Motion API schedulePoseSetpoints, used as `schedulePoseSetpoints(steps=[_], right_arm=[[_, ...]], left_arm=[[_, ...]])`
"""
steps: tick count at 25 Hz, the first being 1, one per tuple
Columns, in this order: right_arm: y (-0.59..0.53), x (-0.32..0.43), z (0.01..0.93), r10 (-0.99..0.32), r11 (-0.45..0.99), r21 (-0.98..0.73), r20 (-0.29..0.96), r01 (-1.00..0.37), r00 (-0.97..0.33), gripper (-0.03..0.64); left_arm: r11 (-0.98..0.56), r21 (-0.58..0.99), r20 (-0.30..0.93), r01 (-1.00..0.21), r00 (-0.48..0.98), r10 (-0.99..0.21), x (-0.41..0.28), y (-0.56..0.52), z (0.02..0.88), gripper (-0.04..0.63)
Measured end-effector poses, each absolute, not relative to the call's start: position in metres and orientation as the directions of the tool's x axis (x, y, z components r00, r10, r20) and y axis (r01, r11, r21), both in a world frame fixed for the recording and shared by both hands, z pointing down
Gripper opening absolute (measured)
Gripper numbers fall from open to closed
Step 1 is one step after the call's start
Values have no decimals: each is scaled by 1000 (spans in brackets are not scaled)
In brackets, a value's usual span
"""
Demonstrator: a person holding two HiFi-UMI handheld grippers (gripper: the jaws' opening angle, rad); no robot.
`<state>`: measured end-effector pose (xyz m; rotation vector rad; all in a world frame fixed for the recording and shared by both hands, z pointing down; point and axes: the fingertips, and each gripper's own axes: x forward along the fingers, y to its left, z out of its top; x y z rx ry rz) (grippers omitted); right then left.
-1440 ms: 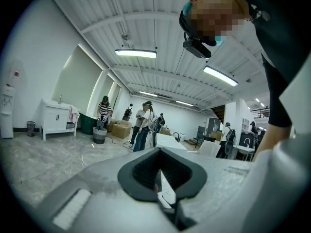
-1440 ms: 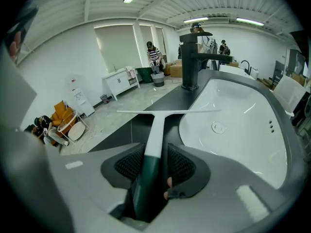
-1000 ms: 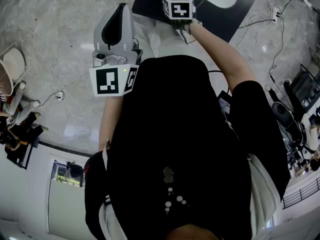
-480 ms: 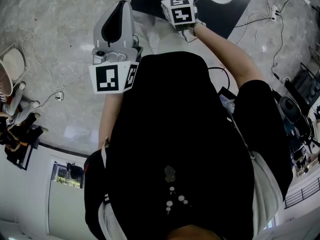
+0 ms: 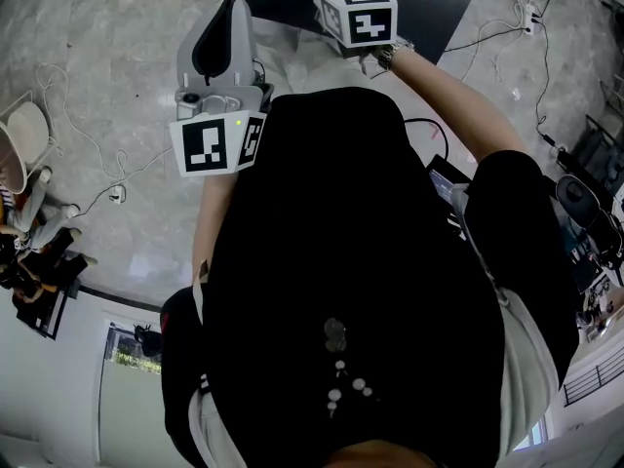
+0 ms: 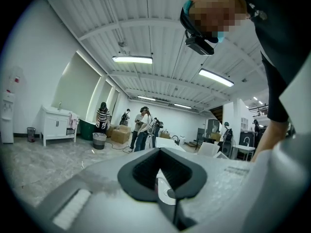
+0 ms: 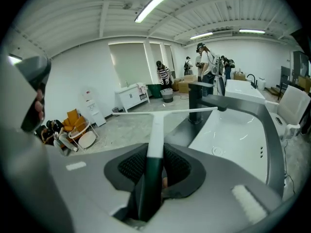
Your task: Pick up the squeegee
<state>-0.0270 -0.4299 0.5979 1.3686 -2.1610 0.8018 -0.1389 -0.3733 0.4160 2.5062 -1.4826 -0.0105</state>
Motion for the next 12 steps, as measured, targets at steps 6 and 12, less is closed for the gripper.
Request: schedulePoseSetpoints(steps=[6, 12], right_arm=[[-434, -25, 552, -682, 363, -231, 595, -903, -426, 94], [-445, -26, 485, -736, 408, -215, 497, -887, -459, 94]], left_arm=[[-456, 188, 89, -870, 478, -874, -141, -374, 405, 0], [-459, 182, 44, -870, 473, -880, -141, -375, 386, 0]])
